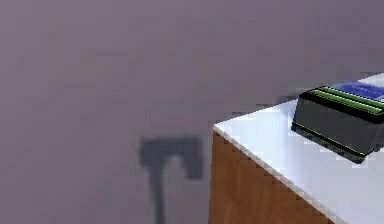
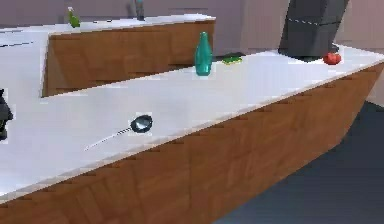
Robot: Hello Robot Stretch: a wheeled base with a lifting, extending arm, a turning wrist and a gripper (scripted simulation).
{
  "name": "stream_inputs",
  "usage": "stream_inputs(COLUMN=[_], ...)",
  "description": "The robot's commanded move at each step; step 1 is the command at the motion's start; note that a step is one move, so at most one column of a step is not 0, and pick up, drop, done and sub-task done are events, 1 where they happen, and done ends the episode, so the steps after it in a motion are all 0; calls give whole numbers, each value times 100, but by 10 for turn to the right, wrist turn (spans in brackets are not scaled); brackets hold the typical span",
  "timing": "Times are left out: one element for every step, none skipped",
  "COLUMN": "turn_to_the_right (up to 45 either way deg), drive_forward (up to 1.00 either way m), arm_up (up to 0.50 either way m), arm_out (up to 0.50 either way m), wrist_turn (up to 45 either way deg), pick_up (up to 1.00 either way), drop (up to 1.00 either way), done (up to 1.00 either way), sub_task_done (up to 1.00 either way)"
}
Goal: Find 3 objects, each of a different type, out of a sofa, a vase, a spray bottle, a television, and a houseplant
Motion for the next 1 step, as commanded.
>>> stream_inputs(turn_to_the_right=[450], drive_forward=[0], arm_up=[0], arm_out=[0], wrist_turn=[0], pick_up=[0], drop=[0], done=[0], sub_task_done=[0])
